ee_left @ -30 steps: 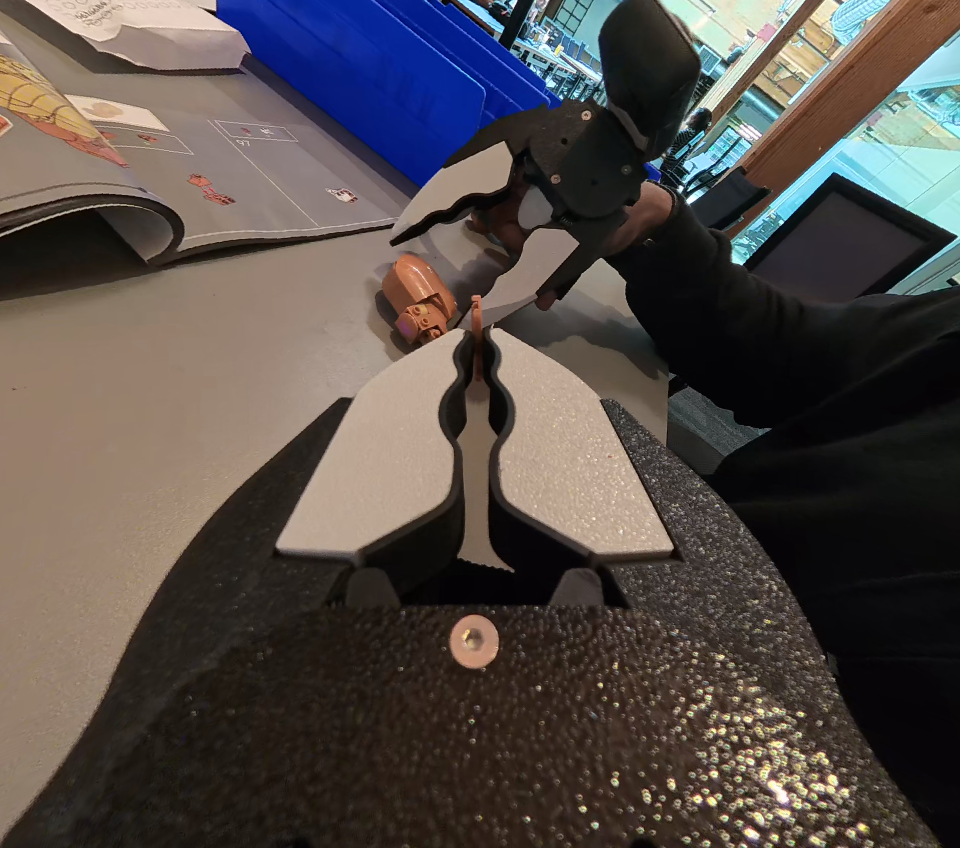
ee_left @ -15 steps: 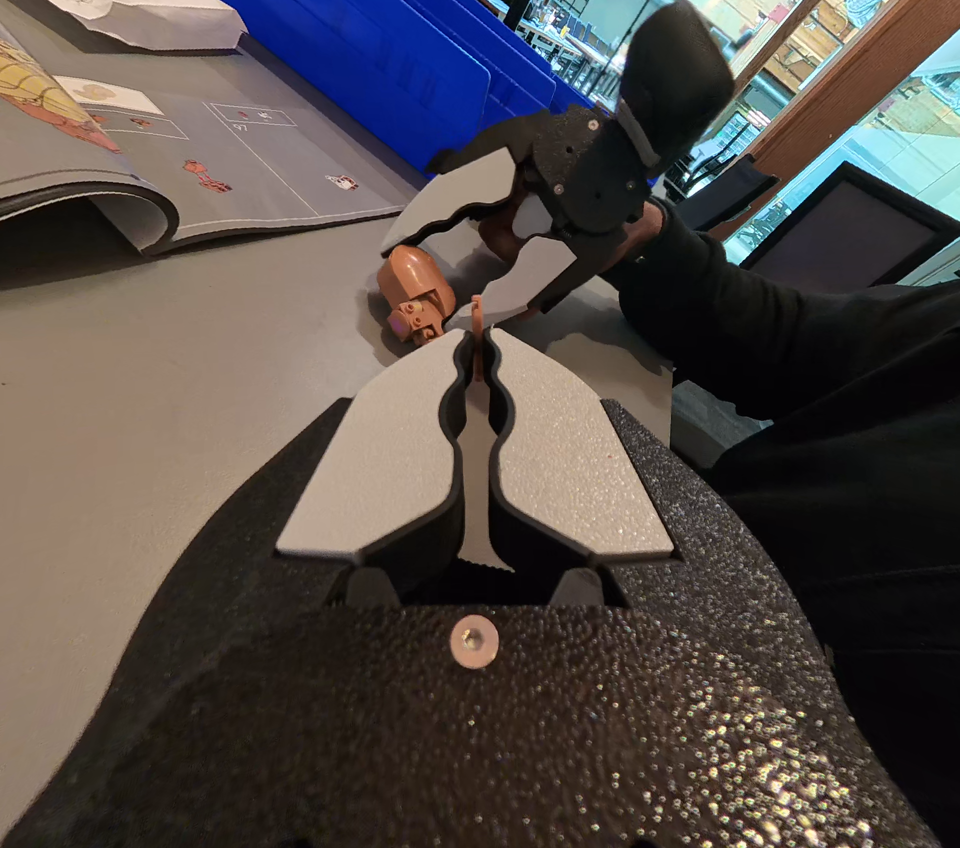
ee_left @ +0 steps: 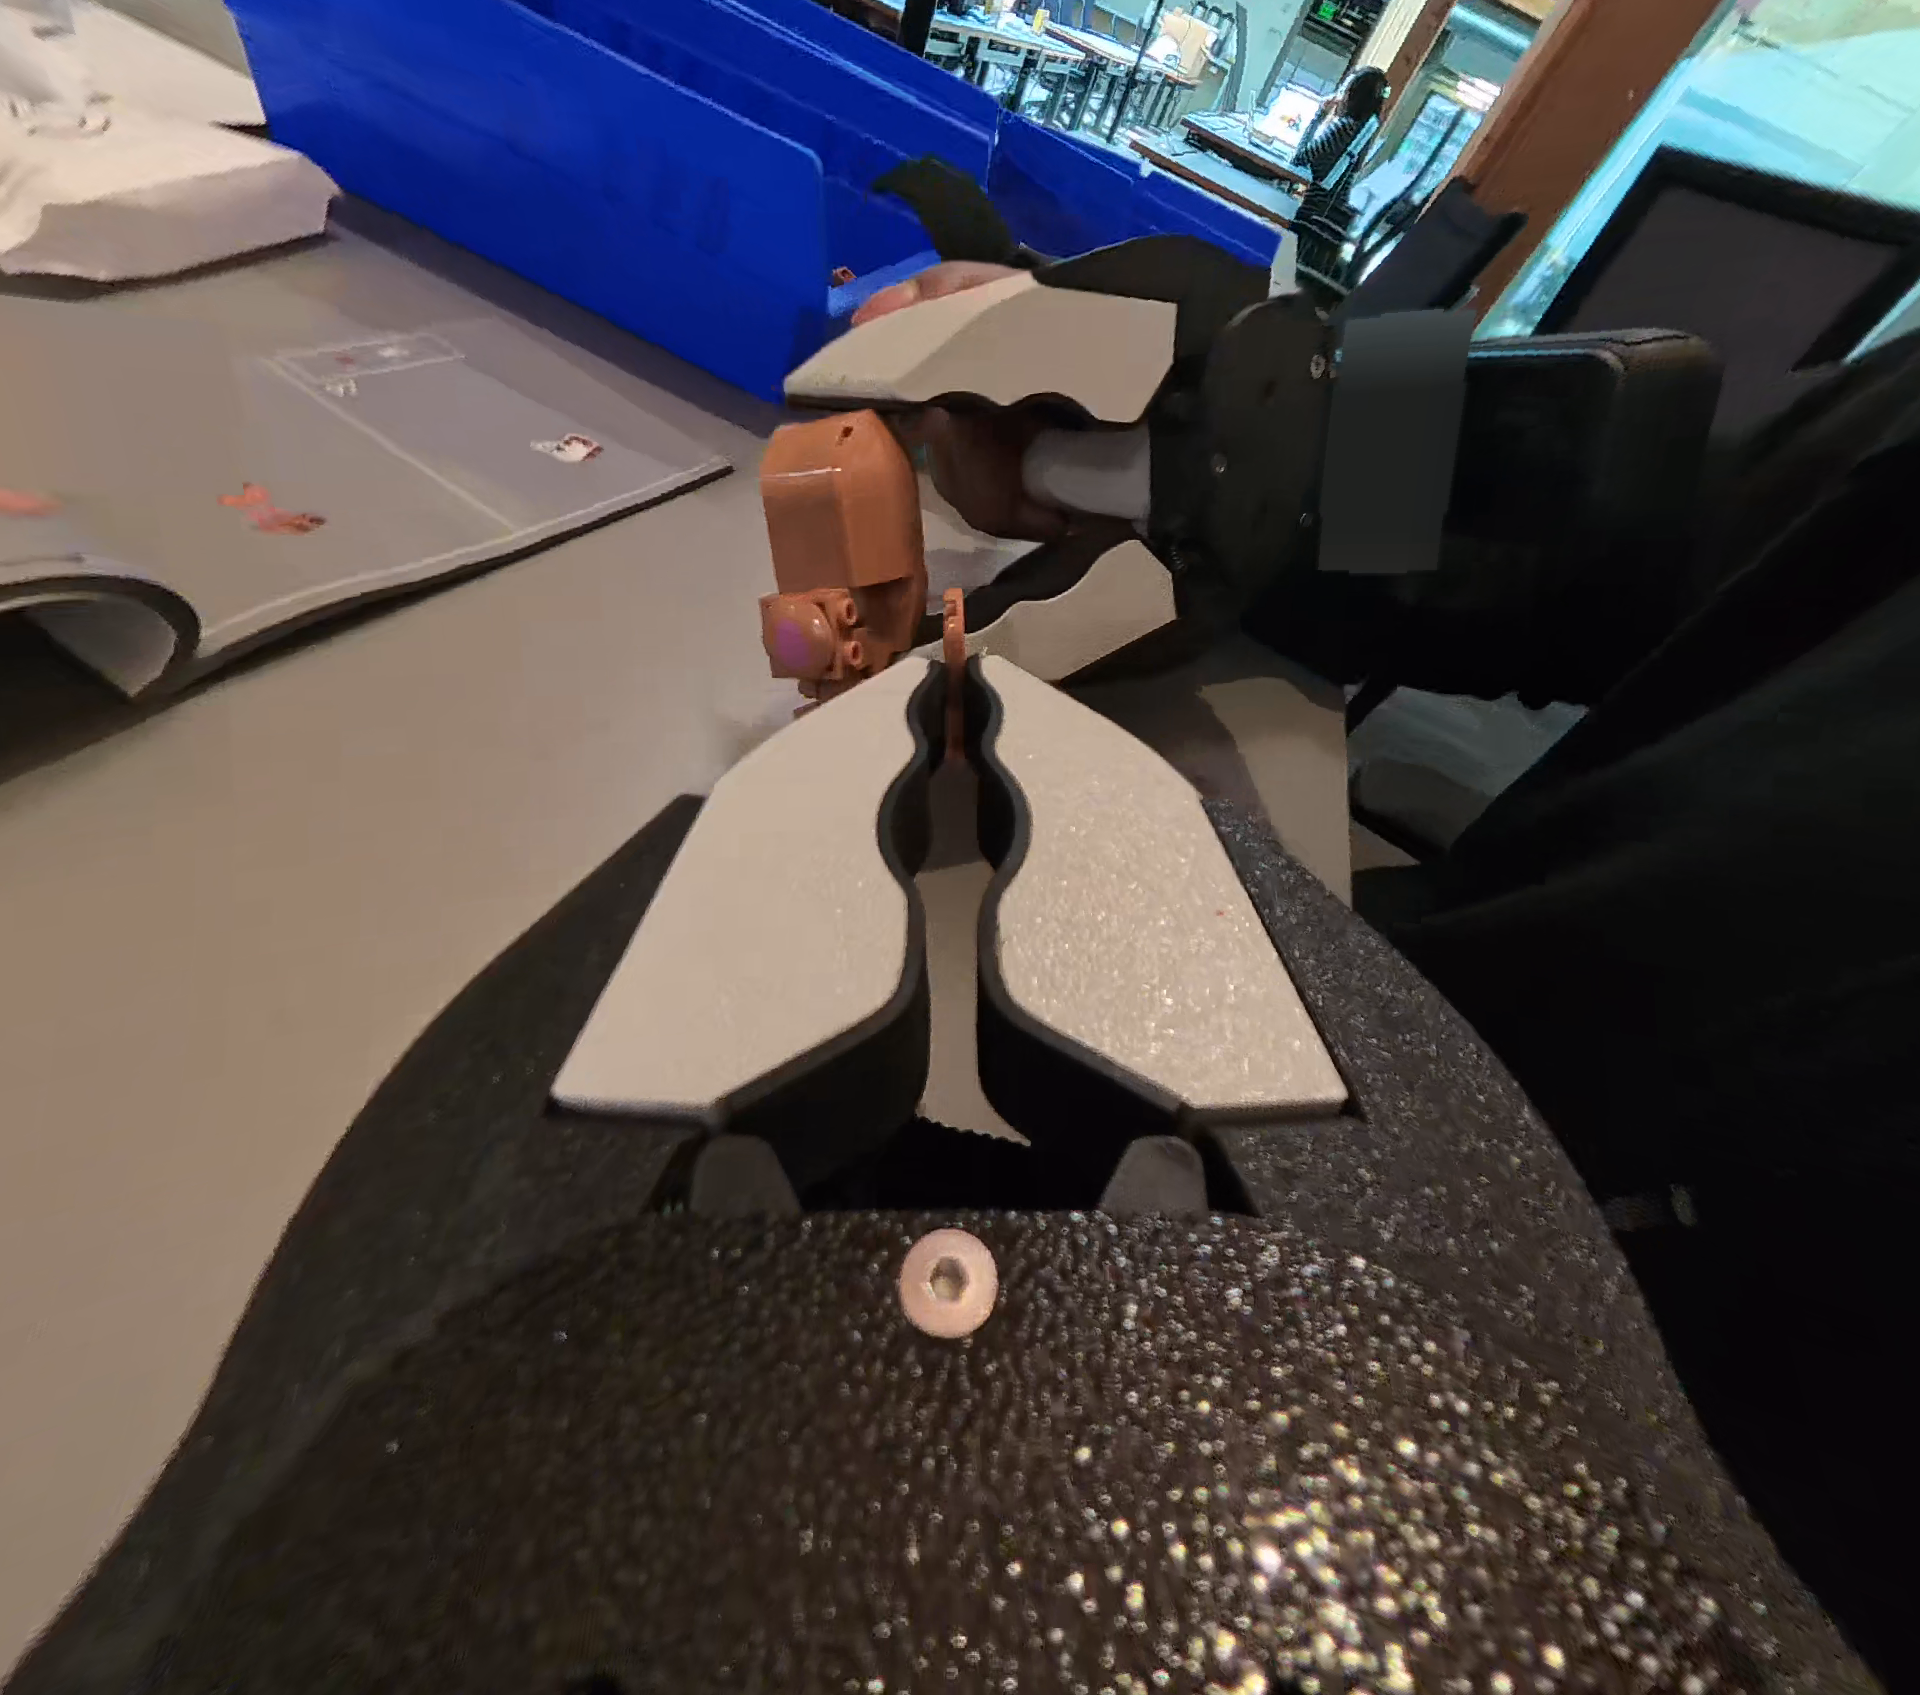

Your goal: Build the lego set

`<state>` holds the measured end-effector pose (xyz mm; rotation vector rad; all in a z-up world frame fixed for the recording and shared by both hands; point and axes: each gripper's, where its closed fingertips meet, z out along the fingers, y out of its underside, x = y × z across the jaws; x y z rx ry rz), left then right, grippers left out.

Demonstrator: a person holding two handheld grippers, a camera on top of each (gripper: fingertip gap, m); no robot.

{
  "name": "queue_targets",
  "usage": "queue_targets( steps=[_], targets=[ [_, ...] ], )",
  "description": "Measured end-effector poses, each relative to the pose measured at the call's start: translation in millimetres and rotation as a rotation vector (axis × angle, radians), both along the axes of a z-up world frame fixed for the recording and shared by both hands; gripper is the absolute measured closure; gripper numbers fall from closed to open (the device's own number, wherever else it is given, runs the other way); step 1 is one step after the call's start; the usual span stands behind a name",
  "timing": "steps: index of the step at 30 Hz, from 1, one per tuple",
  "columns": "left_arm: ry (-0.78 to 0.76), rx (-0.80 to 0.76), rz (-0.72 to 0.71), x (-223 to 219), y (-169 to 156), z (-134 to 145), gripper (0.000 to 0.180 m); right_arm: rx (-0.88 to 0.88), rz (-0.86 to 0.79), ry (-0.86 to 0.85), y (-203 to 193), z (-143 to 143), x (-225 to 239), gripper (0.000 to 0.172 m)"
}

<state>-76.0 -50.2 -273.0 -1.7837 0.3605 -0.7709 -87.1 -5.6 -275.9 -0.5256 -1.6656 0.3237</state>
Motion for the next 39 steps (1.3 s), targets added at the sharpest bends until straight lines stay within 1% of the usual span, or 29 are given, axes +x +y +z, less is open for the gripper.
queue_targets(
  steps=[3,6,11,17,33,39],
  targets=[
    [0.074,0.041,0.019,3,0,0,0.178,0.065,0.022,0.058,-4,6,4,0.120],
    [0.101,0.036,0.031,4,2,-3,0.178,0.069,0.027,0.072,-4,5,7,0.120],
    [0.083,-0.010,0.040,3,6,-7,0.178,0.021,0.031,0.087,-6,7,7,0.120],
    [0.051,-0.058,0.053,6,7,-8,0.178,0.022,0.037,0.101,-9,8,8,0.120],
    [0.112,-0.087,0.191,2,8,-11,0.177,0.046,0.037,0.094,-13,4,10,0.120],
    [0.129,-0.097,0.211,2,8,-14,0.177,0.047,0.045,0.091,-13,2,10,0.121]
  ],
)
